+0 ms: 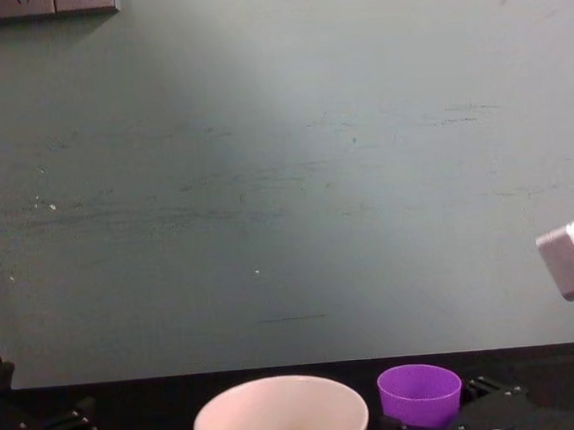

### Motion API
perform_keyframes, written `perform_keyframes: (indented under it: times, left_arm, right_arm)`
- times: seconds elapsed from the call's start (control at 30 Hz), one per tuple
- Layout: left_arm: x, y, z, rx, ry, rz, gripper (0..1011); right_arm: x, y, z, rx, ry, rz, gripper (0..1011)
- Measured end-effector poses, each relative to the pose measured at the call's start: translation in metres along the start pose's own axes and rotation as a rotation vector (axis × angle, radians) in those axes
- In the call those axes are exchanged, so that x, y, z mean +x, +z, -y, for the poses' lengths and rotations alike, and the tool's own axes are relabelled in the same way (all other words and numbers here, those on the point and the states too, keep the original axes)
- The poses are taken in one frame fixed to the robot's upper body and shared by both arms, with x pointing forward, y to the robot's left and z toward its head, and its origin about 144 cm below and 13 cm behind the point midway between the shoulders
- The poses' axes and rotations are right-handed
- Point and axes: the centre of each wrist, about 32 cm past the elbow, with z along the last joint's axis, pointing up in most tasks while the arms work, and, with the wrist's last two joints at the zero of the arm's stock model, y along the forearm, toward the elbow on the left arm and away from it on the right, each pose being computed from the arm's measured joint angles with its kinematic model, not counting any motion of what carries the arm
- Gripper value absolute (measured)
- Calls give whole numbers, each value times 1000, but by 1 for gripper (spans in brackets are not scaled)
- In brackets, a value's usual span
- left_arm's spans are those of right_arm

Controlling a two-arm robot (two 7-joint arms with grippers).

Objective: Pick up the cup and pour the mung beans from the cup into the bowl.

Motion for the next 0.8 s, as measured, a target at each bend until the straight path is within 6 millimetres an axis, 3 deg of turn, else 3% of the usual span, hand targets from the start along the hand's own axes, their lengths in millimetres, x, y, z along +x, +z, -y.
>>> perform_keyframes:
  times: [0.13,0.47,0.8]
  left_arm:
    - [0,0,0,0,0,0,1000]
    - [0,0,0,0,0,0,1000]
    - [0,0,0,0,0,0,1000]
  right_arm:
    - [0,0,-2,3,6,-3,972]
    - [-2,2,0,13,10,-4,765]
    - [-5,36,24,35,-37,29,726]
